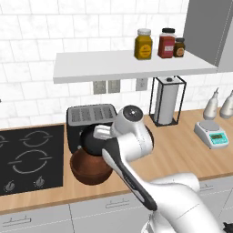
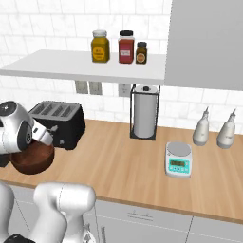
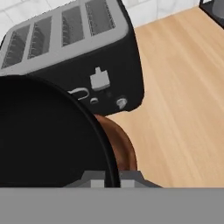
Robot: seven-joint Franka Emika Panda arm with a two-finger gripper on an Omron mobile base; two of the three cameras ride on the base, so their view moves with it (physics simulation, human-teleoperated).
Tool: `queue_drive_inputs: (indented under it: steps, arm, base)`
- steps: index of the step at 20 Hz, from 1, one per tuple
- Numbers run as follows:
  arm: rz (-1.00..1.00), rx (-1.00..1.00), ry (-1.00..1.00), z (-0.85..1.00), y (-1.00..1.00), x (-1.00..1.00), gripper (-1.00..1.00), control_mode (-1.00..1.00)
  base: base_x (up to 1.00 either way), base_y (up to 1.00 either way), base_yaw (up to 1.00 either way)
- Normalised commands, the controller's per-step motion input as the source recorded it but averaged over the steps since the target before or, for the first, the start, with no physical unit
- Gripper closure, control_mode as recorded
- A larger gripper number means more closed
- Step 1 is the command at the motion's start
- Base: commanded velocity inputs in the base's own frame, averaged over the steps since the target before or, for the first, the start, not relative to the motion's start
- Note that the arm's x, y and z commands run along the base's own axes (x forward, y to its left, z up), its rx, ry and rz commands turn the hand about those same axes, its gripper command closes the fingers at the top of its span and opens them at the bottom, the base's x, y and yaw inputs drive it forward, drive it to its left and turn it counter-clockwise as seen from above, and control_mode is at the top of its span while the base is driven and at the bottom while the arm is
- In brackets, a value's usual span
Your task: Pick up the bowls on the counter and stack them on top of one another in the open cabinet. Place the smaller bowl on top of the larger bowl.
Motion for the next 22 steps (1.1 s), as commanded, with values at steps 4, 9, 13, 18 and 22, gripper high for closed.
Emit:
queue_drive_inputs:
  steps: [4, 9, 13, 18, 22]
  arm:
    - [0.0, -0.13, 0.06, -0.51, 0.11, 0.13, 1.0, -1.0]
    - [0.0, -0.04, 0.07, -0.4, 0.15, 0.09, 1.0, -1.0]
    - [0.0, 0.0, 0.08, -0.33, 0.23, 0.18, 1.0, -1.0]
    - [0.0, -0.02, 0.04, -0.36, 0.11, 0.19, 1.0, -1.0]
    - [0.0, -0.01, -0.01, -0.23, 0.01, 0.16, -1.0, -1.0]
  base:
    - [0.0, 0.0, 0.0]
    - [0.0, 0.0, 0.0]
    - [0.0, 0.0, 0.0]
    - [0.0, 0.0, 0.0]
    - [0.0, 0.0, 0.0]
